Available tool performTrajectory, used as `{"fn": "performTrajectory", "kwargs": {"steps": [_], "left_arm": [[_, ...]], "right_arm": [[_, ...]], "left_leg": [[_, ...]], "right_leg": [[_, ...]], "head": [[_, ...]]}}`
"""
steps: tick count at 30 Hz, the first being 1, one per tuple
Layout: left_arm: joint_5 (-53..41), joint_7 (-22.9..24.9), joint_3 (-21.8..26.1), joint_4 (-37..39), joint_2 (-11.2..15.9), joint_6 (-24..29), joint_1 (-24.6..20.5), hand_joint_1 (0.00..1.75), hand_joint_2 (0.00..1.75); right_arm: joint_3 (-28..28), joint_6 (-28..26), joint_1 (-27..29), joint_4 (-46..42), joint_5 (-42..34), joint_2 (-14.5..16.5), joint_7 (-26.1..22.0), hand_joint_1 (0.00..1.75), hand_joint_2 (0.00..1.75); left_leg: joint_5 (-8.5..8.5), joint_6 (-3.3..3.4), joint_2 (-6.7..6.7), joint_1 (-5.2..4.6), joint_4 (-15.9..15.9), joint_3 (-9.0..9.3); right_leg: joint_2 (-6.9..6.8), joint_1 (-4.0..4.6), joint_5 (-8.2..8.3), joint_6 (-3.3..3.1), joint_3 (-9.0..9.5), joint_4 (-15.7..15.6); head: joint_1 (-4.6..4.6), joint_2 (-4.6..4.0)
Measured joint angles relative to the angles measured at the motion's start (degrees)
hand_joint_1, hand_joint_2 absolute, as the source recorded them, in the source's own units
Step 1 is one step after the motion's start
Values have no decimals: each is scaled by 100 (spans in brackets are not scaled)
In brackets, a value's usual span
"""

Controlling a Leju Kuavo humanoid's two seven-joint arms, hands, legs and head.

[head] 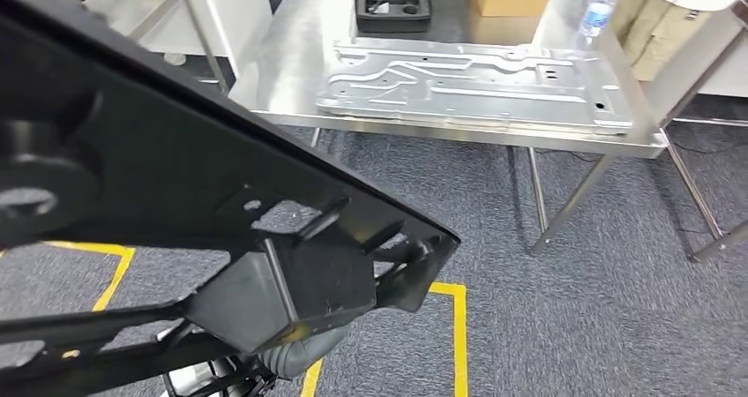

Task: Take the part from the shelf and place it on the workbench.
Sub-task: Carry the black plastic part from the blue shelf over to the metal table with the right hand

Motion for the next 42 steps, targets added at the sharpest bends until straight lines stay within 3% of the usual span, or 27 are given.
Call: {"fn": "performTrajectory", "kwargs": {"steps": [2, 5, 6, 7, 8, 9, 11, 13, 15, 17, 19, 21, 22, 23, 26, 28, 32, 34, 36, 37, 38, 39, 42], "left_arm": [[0, -1, -3, 0, -1, 0, -3, 175, 175], [0, -2, -4, 2, -1, 0, 8, 175, 175], [1, -1, -7, 3, -1, 0, 15, 175, 175], [1, -1, -8, 4, 0, 0, 19, 175, 175], [2, 0, -10, 4, 1, 0, 21, 175, 175], [4, 0, -10, 4, 1, 0, 21, 175, 175], [16, 0, -10, 4, 0, 0, 16, 175, 175], [26, 0, -10, 4, -1, 0, 12, 175, 175], [26, 0, -10, 4, -2, 0, 8, 175, 175], [26, -1, -10, 4, -7, 0, 0, 175, 175], [26, -1, -10, 5, -11, 0, -1, 175, 175], [26, 0, -13, 6, -12, 0, 3, 175, 175], [26, 0, -15, 7, -12, 0, 4, 175, 175], [27, 0, -17, 7, -13, 0, 5, 175, 175], [30, 0, -19, 7, -13, -3, 1, 175, 175], [37, 1, -19, 7, -13, -4, -4, 175, 175], [58, 2, -17, 7, -13, -9, -9, 175, 175], [61, 2, -16, 7, -11, -9, -8, 175, 175], [62, 2, -17, 8, -10, -9, 2, 175, 175], [62, 3, -17, 9, -9, -9, 6, 175, 175], [63, 3, -17, 10, -8, -9, 8, 175, 175], [64, 4, -17, 11, -7, -9, 8, 175, 175], [79, 5, -17, 11, -8, -9, 2, 175, 175]], "right_arm": [[0, 0, 4, 1, -1, 1, 0, 0, 0], [0, 0, -10, 2, -2, 0, -1, 0, 0], [0, 0, -9, 1, -2, 1, -1, 0, 0], [0, 0, -5, 1, -2, 1, 0, 0, 0], [0, 0, 0, 0, -2, 2, -1, 0, 0], [0, 0, 3, 0, -2, 3, -1, 0, 0], [0, 0, -1, 0, -3, 5, -1, 0, 0], [0, 0, -3, 0, -4, 6, -1, 0, 0], [0, 0, 18, 2, -4, 1, -2, 0, 0], [0, 0, 41, 4, -7, -3, -1, 0, 0], [0, 0, 36, 4, -10, 1, -2, 0, 0], [0, 0, 26, 4, -9, 8, -1, 0, 0], [0, 0, 25, 4, -3, 11, -1, 0, 0], [0, 0, 27, 5, 11, 12, -1, 0, 0], [0, -8, 29, 7, 80, 1, -8, 0, 0], [0, -19, 24, 7, 109, -1, -13, 0, 0], [0, -24, 29, 7, 125, 4, -15, 0, 0], [0, -26, 14, 7, 126, 6, -15, 0, 0], [0, -27, 2, 7, 127, 5, -13, 0, 0], [0, -26, 3, 7, 128, 6, -11, 0, 0], [0, -26, 4, 7, 130, 7, -10, 0, 0], [0, -25, 4, 7, 132, 7, -8, 0, 0], [0, -4, -3, 7, 152, 10, 17, 0, 0]], "left_leg": [[-157, -66, -134, 32, 212, -87], [-707, -122, -455, 62, 1352, -602], [-812, -128, -487, 63, 1683, -765], [-811, -127, -502, 64, 1816, -835], [-703, -119, -517, 64, 1708, -790], [-511, -104, -558, 68, 1371, -632], [-142, -56, -778, 81, 506, -230], [-14, -11, -935, 79, 79, -48], [8, 46, -868, 60, 36, -35], [50, 124, -760, 65, -1, -9], [70, 174, -631, 71, -22, 3], [65, 190, -487, 59, -21, -2], [61, 190, -428, 56, -20, -3], [55, 187, -377, 55, -19, -2], [29, 143, -291, 42, -12, 15], [13, 85, -266, 16, -6, 14], [-79, -39, -302, 40, 101, -40], [-399, -90, -417, 66, 666, -300], [-748, -118, -488, 71, 1506, -697], [-799, -124, -500, 71, 1755, -823], [-739, -123, -506, 72, 1776, -842], [-577, -116, -509, 74, 1544, -740], [-51, -53, -549, 65, 320, -180]], "right_leg": [[103, -19, 30, -70, -3, -18], [275, -34, 56, -133, -24, -21], [344, -32, 60, -139, -30, -20], [413, -30, 63, -141, -33, -19], [486, -30, 67, -139, -31, -18], [562, -31, 72, -133, -27, -17], [703, -22, 86, -106, -33, -9], [809, -13, 110, -54, -67, -6], [882, -27, 136, 14, -97, -19], [718, -28, 32, 74, -173, 130], [436, -22, -303, 118, -442, 727], [326, -40, -621, 154, -805, 1509], [310, -52, -651, 166, -891, 1695], [300, -64, -577, 174, -861, 1651], [193, -64, -93, 151, -241, 505], [132, -34, 15, 92, 2, 30], [162, -27, 23, -45, 6, -28], [182, -44, 40, -108, 5, -42], [215, -40, 43, -133, -6, -39], [234, -38, 43, -133, -8, -37], [255, -37, 43, -132, -5, -36], [278, -38, 44, -131, 1, -34], [340, -18, 43, -98, 14, -26]], "head": [[-2, -1], [-12, 0], [-13, 0], [-13, 0], [-14, 0], [-14, 0], [-14, 0], [-11, 0], [-9, 0], [2, 0], [23, 0], [33, 0], [33, 0], [33, 0], [38, 0], [38, 0], [38, 0], [34, 0], [31, 0], [31, 0], [31, 0], [31, 0], [31, -1]]}}
